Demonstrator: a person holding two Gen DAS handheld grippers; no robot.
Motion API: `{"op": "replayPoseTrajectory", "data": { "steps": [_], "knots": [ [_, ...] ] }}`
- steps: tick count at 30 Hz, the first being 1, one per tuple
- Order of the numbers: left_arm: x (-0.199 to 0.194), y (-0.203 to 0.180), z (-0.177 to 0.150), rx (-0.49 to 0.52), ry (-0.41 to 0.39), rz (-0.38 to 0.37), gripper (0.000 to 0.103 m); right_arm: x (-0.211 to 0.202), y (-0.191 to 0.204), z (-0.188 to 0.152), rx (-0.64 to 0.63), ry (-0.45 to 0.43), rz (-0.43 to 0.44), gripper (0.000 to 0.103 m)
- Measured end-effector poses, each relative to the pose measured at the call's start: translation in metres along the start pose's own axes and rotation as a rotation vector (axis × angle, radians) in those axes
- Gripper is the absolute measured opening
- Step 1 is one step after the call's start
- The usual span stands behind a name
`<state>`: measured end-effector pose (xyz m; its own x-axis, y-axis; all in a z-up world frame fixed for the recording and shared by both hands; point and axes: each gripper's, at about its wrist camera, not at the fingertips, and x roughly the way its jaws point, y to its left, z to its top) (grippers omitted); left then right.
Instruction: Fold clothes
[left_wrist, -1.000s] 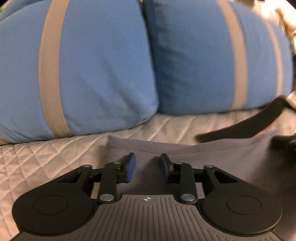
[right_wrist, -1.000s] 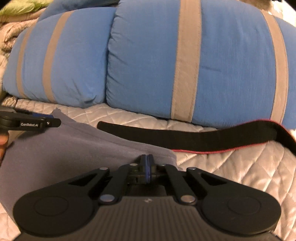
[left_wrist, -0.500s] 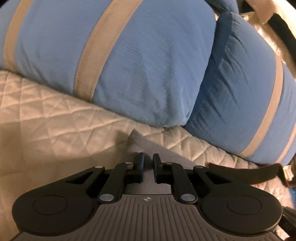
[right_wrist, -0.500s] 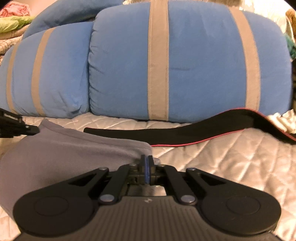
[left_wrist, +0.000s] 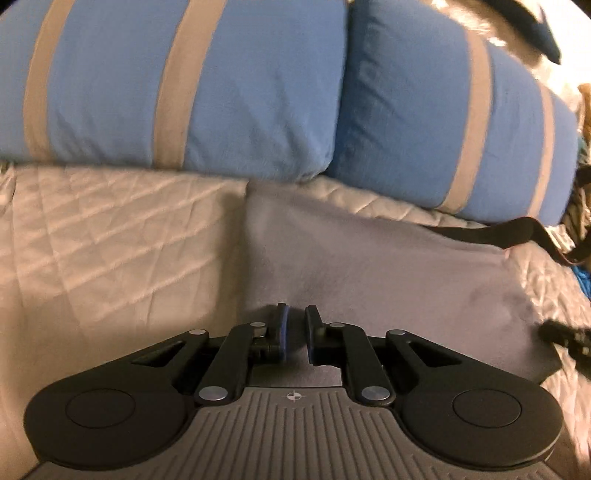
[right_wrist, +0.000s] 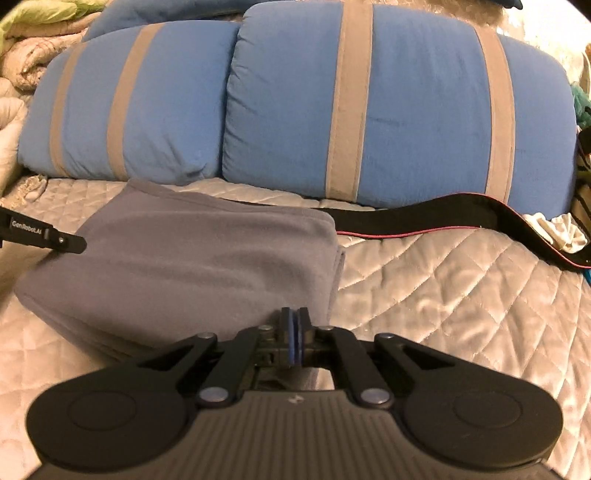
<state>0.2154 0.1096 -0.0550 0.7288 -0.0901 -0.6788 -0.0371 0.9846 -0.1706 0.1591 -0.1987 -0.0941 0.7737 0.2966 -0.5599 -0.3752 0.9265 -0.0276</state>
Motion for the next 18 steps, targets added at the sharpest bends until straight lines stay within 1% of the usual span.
{"op": "replayPoseTrajectory", "data": {
  "steps": [2,4,5,6,7,9,10,11,12,13,14,17,18],
  "knots": [
    [0.006,-0.001,-0.001,0.009,0.01,0.012,0.011,-0.001,-0.002,-0.001,-0.001,-0.003,-0.001,0.016],
    [0.005,-0.004,-0.001,0.043,0.014,0.022,0.011,-0.005,-0.005,0.0,0.0,-0.004,-0.011,0.017],
    [0.005,-0.005,0.0,0.059,0.016,0.028,0.011,-0.012,-0.005,0.0,-0.008,-0.008,-0.022,0.009],
    [0.004,-0.007,0.0,0.075,0.018,0.033,0.011,-0.02,-0.005,0.0,-0.02,-0.021,-0.019,0.005],
    [-0.003,-0.007,0.001,0.07,0.018,0.04,0.011,-0.027,-0.003,-0.001,-0.033,-0.027,-0.008,0.005],
    [-0.017,-0.008,0.001,0.062,0.011,0.057,0.011,-0.034,0.0,-0.005,-0.056,-0.005,0.009,0.009],
    [-0.024,-0.01,-0.001,0.066,0.009,0.062,0.011,-0.033,0.0,-0.007,-0.051,0.015,0.0,0.01],
    [-0.026,-0.011,-0.004,0.075,0.033,0.065,0.011,-0.033,0.0,-0.01,-0.046,0.034,-0.009,0.018],
    [-0.028,-0.012,-0.007,0.083,0.056,0.068,0.011,-0.033,0.0,-0.012,-0.04,0.048,-0.019,0.019],
    [-0.03,-0.012,-0.01,0.091,0.074,0.071,0.011,-0.039,0.0,-0.013,-0.034,0.045,-0.026,0.024],
    [-0.032,-0.013,-0.014,0.099,0.092,0.075,0.011,-0.047,0.001,-0.015,-0.033,0.039,-0.021,0.025],
    [-0.058,-0.011,-0.02,0.051,0.108,0.057,0.012,-0.071,0.003,-0.021,-0.031,0.021,-0.008,0.026],
    [-0.068,-0.012,-0.023,0.051,0.096,0.05,0.012,-0.078,0.005,-0.024,-0.036,0.014,-0.007,0.026]
  ]
}}
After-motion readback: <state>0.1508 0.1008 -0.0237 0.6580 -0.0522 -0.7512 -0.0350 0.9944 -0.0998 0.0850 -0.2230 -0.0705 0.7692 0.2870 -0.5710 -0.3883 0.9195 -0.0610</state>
